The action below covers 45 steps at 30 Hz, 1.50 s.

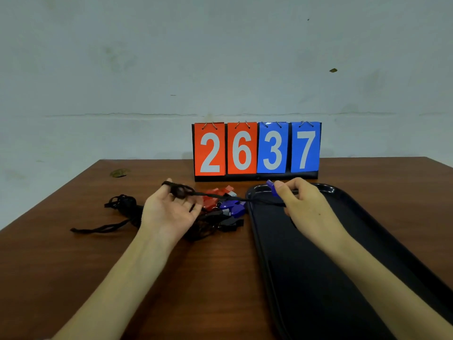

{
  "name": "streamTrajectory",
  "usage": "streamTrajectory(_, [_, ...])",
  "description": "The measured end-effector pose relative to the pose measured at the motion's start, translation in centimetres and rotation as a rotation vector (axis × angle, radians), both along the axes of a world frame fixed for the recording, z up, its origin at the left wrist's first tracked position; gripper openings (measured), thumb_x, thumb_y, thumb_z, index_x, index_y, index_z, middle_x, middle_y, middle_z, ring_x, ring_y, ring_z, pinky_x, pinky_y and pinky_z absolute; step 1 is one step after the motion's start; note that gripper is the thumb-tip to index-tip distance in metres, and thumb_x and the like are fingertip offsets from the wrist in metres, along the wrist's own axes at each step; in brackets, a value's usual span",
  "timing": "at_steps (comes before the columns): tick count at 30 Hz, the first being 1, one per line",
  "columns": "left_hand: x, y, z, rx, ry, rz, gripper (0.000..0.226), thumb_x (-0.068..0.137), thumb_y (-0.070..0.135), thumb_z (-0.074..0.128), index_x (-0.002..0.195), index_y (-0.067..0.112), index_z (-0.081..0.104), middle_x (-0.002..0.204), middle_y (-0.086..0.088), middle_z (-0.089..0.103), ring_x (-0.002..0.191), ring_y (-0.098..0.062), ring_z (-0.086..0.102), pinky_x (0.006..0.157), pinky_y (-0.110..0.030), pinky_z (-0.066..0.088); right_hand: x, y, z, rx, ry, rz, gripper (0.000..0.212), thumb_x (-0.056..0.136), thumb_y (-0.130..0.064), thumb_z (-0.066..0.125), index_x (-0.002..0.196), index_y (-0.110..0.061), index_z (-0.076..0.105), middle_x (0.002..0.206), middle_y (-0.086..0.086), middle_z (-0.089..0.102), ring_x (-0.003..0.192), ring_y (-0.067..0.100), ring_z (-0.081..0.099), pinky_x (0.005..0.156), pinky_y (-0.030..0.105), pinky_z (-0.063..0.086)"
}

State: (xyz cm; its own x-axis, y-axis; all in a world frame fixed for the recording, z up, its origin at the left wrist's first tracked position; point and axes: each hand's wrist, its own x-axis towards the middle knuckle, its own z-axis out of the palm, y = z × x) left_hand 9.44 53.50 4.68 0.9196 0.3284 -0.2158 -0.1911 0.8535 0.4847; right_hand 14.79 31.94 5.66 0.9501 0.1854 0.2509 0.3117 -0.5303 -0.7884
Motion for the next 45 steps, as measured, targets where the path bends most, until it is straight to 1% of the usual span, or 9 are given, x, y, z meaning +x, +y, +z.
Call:
streamTrajectory(6, [-0.1, -0.5, 0.0, 0.442, -0.017, -0.117, 0.032, 0.099, 0.029, 0.032, 0.081, 0.016, 0.055, 0.114, -0.006, 0.069, 0.111, -0.023, 0.059, 0.103, -0.048, 0.036, 0.0, -0.4, -0.2, -0.146, -0.054, -0.041, 0.028, 0.094, -0.042, 0.043, 0.092, -0.016, 0.054, 0.08, -0.004, 0.056, 0.073, 0.009, 0.053, 0.058, 0.02, 0.04])
streamTrajectory(13, [0.4, 1.3, -0.4, 0.358, 0.011, 0.059, 0.04, 0.096, 0.008, 0.042, 0.133, 0.021, 0.047, 0.11, 0.0, 0.062, 0.102, -0.016, 0.054, 0.089, -0.031, 0.043, 0.2, -0.6, -0.3, -0.201, -0.042, -0.049, 0.029, 0.092, -0.044, 0.044, 0.09, -0.017, 0.054, 0.08, -0.003, 0.057, 0.072, 0.009, 0.054, 0.057, 0.019, 0.04])
streamTrajectory(17, [0.6, 0.4, -0.7, 0.875, 0.098, 0.162, 0.05, 0.093, -0.005, 0.042, 0.134, 0.023, 0.048, 0.134, -0.004, 0.052, 0.126, -0.021, 0.046, 0.105, -0.04, 0.04, 0.2, -0.8, -0.1, -0.224, -0.057, -0.075, 0.029, 0.092, -0.044, 0.045, 0.089, -0.016, 0.053, 0.079, -0.001, 0.058, 0.071, 0.011, 0.054, 0.057, 0.022, 0.041])
streamTrajectory(21, [0.2, -0.4, -1.6, 1.685, 0.147, 0.391, 0.053, 0.087, -0.001, 0.057, 0.135, 0.018, 0.045, 0.108, 0.0, 0.06, 0.098, -0.011, 0.058, 0.086, -0.026, 0.051, 0.6, -1.0, 0.2, -0.099, -0.08, -0.099, 0.031, 0.093, -0.043, 0.044, 0.092, -0.014, 0.054, 0.078, -0.002, 0.057, 0.067, 0.006, 0.051, 0.051, 0.021, 0.037])
streamTrajectory(25, [-0.8, -2.2, -0.8, 1.537, 0.1, 0.324, 0.025, 0.083, 0.002, 0.065, 0.104, 0.014, 0.057, 0.086, -0.001, 0.069, 0.07, -0.011, 0.068, 0.07, -0.027, 0.058, 0.2, -1.0, 0.7, 0.166, -0.049, -0.081, 0.03, 0.094, -0.041, 0.043, 0.1, -0.014, 0.053, 0.089, 0.0, 0.062, 0.077, 0.006, 0.056, 0.056, 0.019, 0.04])
streamTrajectory(29, [-1.0, -3.6, -0.4, 1.46, -0.032, 0.1, 0.025, 0.085, -0.001, 0.062, 0.095, 0.02, 0.051, 0.094, 0.007, 0.072, 0.089, -0.002, 0.068, 0.075, -0.021, 0.056, -0.8, -0.2, 1.0, 0.142, -0.076, 0.039, 0.027, 0.092, -0.04, 0.046, 0.096, -0.015, 0.056, 0.092, -0.005, 0.06, 0.075, 0.0, 0.054, 0.055, 0.014, 0.038])
streamTrajectory(34, [-1.7, -4.9, -0.6, 1.438, -0.153, 0.128, 0.024, 0.083, -0.003, 0.062, 0.082, 0.02, 0.067, 0.085, 0.003, 0.069, 0.069, -0.006, 0.067, 0.059, -0.015, 0.053, -2.5, 0.7, 1.1, 0.316, 0.385, 0.476, 0.024, 0.094, -0.034, 0.045, 0.1, -0.015, 0.059, 0.051, -0.008, 0.048, 0.035, 0.003, 0.03, 0.036, 0.015, 0.023])
streamTrajectory(39, [-1.4, -4.8, -1.0, 1.681, -0.058, 0.258, 0.023, 0.074, 0.007, 0.073, 0.07, 0.026, 0.06, 0.083, 0.008, 0.052, 0.07, 0.002, 0.048, 0.059, -0.007, 0.04, -2.5, 0.6, 0.9, 0.416, 0.727, 0.638, 0.033, 0.095, -0.037, 0.044, 0.115, -0.012, 0.053, 0.078, 0.004, 0.06, 0.039, 0.004, 0.025, 0.037, 0.015, 0.02])
streamTrajectory(45, [-0.8, -2.3, 0.5, 0.714, -0.005, -0.025, 0.049, 0.086, 0.009, 0.049, 0.038, 0.021, 0.042, 0.06, -0.001, 0.031, 0.061, -0.013, 0.037, 0.062, -0.027, 0.033, -1.9, 0.4, 1.0, 0.252, 0.532, 0.324, 0.032, 0.096, -0.039, 0.04, 0.109, -0.013, 0.054, 0.056, -0.004, 0.044, 0.033, 0.003, 0.03, 0.034, 0.014, 0.024])
